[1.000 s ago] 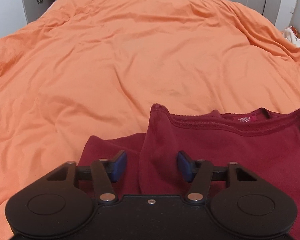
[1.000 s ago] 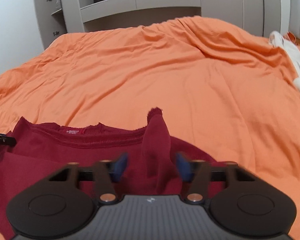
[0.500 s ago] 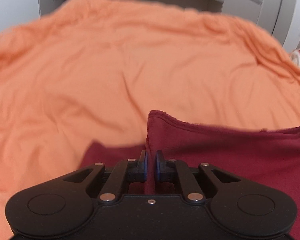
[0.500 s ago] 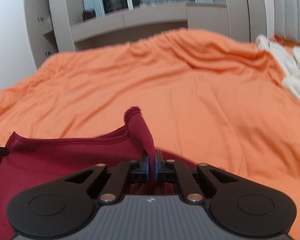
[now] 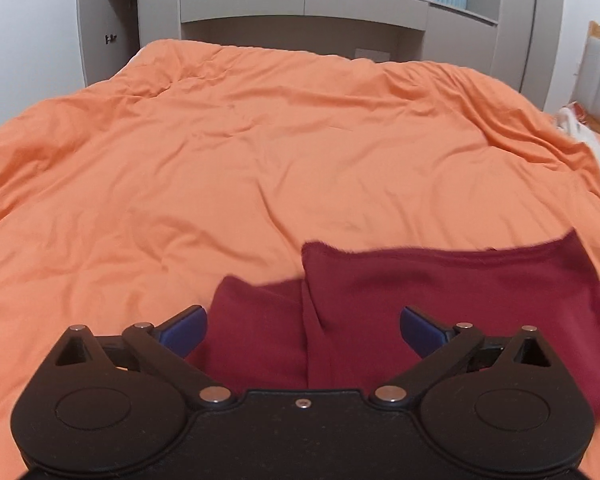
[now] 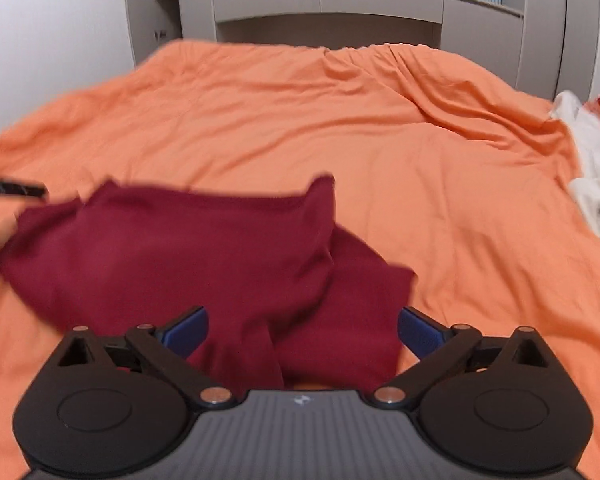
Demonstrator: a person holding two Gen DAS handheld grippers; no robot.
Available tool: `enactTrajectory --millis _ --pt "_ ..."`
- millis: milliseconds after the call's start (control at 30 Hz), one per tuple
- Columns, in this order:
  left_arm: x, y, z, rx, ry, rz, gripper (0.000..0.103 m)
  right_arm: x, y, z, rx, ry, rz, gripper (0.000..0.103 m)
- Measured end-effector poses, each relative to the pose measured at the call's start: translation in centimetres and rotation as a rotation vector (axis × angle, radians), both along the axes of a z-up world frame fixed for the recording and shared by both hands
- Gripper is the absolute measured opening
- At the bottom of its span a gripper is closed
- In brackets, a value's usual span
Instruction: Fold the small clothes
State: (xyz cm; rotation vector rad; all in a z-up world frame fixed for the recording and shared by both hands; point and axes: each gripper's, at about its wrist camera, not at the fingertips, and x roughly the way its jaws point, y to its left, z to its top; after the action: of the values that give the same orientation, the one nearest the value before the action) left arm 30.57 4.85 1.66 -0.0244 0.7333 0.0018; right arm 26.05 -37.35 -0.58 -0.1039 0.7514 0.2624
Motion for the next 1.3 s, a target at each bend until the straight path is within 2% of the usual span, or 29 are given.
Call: enactTrajectory --millis 67,100,233,333,467,600,700,800,900,1167,1300 --pt "-1.7 -0.2 -0.1 -0.003 0.006 0.003 0.102 -1.0 0.2 -0.9 -0.080 -0.009 -0.068 0.103" --pt "-2.6 -0.3 -0.2 -0.004 0.010 0.007 0.102 -1.3 -0.1 -1.6 -0.085 -0.003 -0.095 0.103" --pt "-5.9 -0.4 0.2 -0.009 -0.016 0.021 0.103 -1.9 -1.2 -2.9 -0.018 0.026 -0.136 0.103" --pt "-8.1 -0.4 0.3 -0.017 -0.017 0.023 0.103 -2.0 -1.6 -2.3 -0.006 0.034 -0.152 0.103" --pt "-9.8 0.3 -0.7 -0.115 0.044 0.011 0.103 -2.8 -0.7 0.6 -0.046 -0.029 -0.184 0.103" --pt "-10.4 0.8 -1.7 -0.219 0.042 0.017 0.103 -3.1 2.8 3.6 0.046 -0.097 -0.101 0.103" --pt "-9.4 1.2 -2.0 -0.287 0.036 0.040 0.103 -2.7 6.5 4.3 0.080 -0.148 -0.088 0.103" --pt "-8.0 1.8 -2.1 -0.375 0.011 0.072 0.102 -2.1 9.7 3.3 0.078 -0.198 -0.107 0.103" --pt "-6.3 2.1 -2.9 -0.419 0.015 0.114 0.102 -1.6 12.7 1.1 0.015 -0.237 -0.117 0.103" --pt "-3.6 1.3 -4.8 -0.355 0.023 0.134 0.103 -1.2 18.2 -4.4 -0.157 -0.295 -0.016 0.103" --pt "-3.3 1.4 -5.4 -0.352 0.016 0.153 0.102 -1.3 18.6 -5.6 -0.169 -0.275 -0.006 0.103"
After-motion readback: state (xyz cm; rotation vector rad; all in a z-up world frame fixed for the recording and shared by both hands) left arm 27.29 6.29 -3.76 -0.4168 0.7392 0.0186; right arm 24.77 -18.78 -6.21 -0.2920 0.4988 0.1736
